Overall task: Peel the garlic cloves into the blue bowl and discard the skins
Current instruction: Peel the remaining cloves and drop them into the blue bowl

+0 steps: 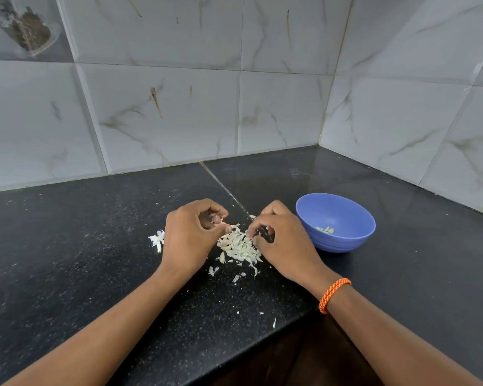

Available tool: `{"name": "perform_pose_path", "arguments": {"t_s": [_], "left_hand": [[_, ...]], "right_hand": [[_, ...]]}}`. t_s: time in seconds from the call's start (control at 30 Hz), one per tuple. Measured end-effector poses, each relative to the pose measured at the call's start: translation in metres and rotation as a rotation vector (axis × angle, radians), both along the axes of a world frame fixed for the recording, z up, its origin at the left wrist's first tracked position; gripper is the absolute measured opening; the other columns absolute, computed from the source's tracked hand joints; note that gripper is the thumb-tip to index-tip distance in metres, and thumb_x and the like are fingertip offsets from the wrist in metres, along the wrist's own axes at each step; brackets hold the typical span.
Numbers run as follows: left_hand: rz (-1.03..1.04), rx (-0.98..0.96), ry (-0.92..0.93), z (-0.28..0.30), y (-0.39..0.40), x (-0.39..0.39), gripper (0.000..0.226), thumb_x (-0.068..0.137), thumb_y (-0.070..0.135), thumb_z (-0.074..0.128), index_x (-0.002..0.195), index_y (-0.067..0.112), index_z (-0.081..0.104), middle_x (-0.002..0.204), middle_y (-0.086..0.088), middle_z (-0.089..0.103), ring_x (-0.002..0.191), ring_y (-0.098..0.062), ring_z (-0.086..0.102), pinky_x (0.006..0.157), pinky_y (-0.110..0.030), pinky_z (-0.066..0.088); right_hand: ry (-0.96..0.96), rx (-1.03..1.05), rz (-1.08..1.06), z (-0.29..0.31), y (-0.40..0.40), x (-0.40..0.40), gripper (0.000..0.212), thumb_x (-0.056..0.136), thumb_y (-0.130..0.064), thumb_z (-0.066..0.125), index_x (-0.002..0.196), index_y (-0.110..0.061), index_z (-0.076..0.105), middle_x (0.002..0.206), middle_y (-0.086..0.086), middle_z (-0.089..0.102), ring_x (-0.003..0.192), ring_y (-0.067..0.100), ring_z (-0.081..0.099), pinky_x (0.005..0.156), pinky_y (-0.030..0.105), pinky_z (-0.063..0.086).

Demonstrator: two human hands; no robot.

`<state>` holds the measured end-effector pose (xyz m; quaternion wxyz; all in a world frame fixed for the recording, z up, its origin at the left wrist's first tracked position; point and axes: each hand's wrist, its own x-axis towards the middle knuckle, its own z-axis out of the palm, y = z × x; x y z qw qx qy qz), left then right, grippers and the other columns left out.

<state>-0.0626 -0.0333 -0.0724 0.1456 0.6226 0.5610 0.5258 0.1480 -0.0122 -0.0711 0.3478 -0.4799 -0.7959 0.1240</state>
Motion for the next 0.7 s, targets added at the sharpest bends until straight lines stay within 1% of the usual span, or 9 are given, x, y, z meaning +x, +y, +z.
{"name": "perform_pose_path", "arguments": {"t_s": [0.03,0.1,0.2,0.27,0.33,0.4,0.53,0.63,0.7], "left_hand": [[-0.006,-0.005,0.012,-0.002,0.001,-0.001,0.018,0.084,0.022,0.092,0.090,0.035,0.083,0.084,0.015,0.076,0.076,-0.005,0.072,0.074,-0.027,0.060],[-0.019,-0.013,0.063,-0.006,0.004,-0.002,0.012,0.090,0.027,0.086,0.091,0.038,0.083,0.088,0.019,0.076,0.079,-0.005,0.070,0.076,-0.030,0.058],[-0.012,-0.040,0.148,-0.013,0.008,-0.002,0.009,0.094,0.030,0.081,0.089,0.038,0.083,0.086,0.021,0.075,0.079,-0.005,0.067,0.077,-0.036,0.058],[-0.022,-0.055,0.177,-0.015,0.009,-0.002,0.010,0.094,0.031,0.080,0.087,0.038,0.081,0.086,0.021,0.075,0.079,-0.004,0.067,0.077,-0.037,0.058],[-0.031,-0.060,0.200,-0.016,0.009,-0.002,0.014,0.095,0.031,0.080,0.085,0.041,0.079,0.084,0.023,0.074,0.079,-0.003,0.065,0.075,-0.036,0.056],[-0.035,-0.072,0.213,-0.018,0.010,-0.001,0.016,0.095,0.031,0.080,0.083,0.041,0.078,0.081,0.024,0.073,0.076,-0.002,0.063,0.072,-0.033,0.054],[-0.033,-0.098,0.236,-0.019,0.010,-0.001,0.014,0.095,0.030,0.079,0.083,0.038,0.079,0.079,0.025,0.073,0.070,0.001,0.063,0.066,-0.027,0.050],[-0.033,-0.087,0.229,-0.018,0.010,0.000,0.011,0.095,0.031,0.079,0.087,0.037,0.081,0.077,0.027,0.072,0.070,0.001,0.063,0.065,-0.026,0.049],[-0.032,-0.074,0.226,-0.017,0.009,0.000,0.010,0.096,0.031,0.077,0.091,0.038,0.082,0.074,0.033,0.069,0.069,0.003,0.062,0.065,-0.025,0.046]], "right_hand": [[-0.013,-0.015,0.006,-0.001,-0.002,-0.001,0.015,0.094,-0.021,0.078,0.089,-0.034,0.075,0.101,-0.016,0.050,0.091,0.003,0.054,0.071,0.032,0.053],[-0.055,-0.023,-0.003,-0.002,-0.005,-0.003,0.007,0.096,-0.031,0.074,0.089,-0.033,0.075,0.102,-0.016,0.048,0.097,0.003,0.053,0.071,0.035,0.054],[-0.137,-0.006,0.001,-0.004,-0.011,-0.008,0.011,0.095,-0.044,0.070,0.095,-0.034,0.074,0.105,-0.015,0.046,0.102,0.005,0.049,0.069,0.029,0.050],[-0.184,0.009,0.014,-0.006,-0.013,-0.010,0.014,0.094,-0.048,0.071,0.100,-0.035,0.074,0.106,-0.015,0.043,0.102,0.005,0.047,0.068,0.026,0.044],[-0.195,0.007,0.020,-0.008,-0.012,-0.010,0.013,0.094,-0.047,0.073,0.101,-0.036,0.073,0.107,-0.015,0.043,0.102,0.005,0.047,0.066,0.025,0.042],[-0.185,-0.002,0.032,-0.009,-0.010,-0.010,0.010,0.096,-0.044,0.074,0.101,-0.036,0.072,0.107,-0.015,0.045,0.103,0.005,0.048,0.067,0.025,0.044],[-0.163,0.009,0.059,-0.011,-0.007,-0.010,0.003,0.102,-0.038,0.069,0.103,-0.036,0.071,0.106,-0.015,0.052,0.101,0.003,0.050,0.074,0.032,0.050],[-0.025,0.047,0.049,-0.009,-0.005,-0.008,0.007,0.103,-0.032,0.066,0.097,-0.034,0.069,0.096,-0.014,0.059,0.089,0.005,0.058,0.073,0.034,0.052],[0.070,0.055,0.044,-0.009,-0.003,-0.007,0.009,0.104,-0.029,0.066,0.095,-0.033,0.068,0.091,-0.013,0.066,0.086,0.007,0.063,0.074,0.037,0.053]]}}
